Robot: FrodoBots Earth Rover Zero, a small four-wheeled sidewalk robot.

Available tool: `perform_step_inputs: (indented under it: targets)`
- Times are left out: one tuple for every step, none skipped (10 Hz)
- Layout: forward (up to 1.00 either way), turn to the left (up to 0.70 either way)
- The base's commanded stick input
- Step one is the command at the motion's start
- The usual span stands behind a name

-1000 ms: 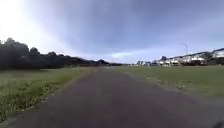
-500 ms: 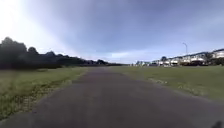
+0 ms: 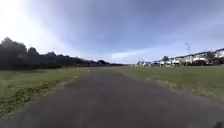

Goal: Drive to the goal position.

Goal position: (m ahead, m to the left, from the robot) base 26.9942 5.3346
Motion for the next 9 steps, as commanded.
perform_step_inputs:
  targets:
    - [1.00, 0.00]
    - [1.00, 0.00]
    - [1.00, 0.00]
    - [1.00, 0.00]
    - [1.00, 0.00]
    - [1.00, 0.00]
    - [1.00, 0.00]
    - [1.00, 0.00]
    - [1.00, 0.14]
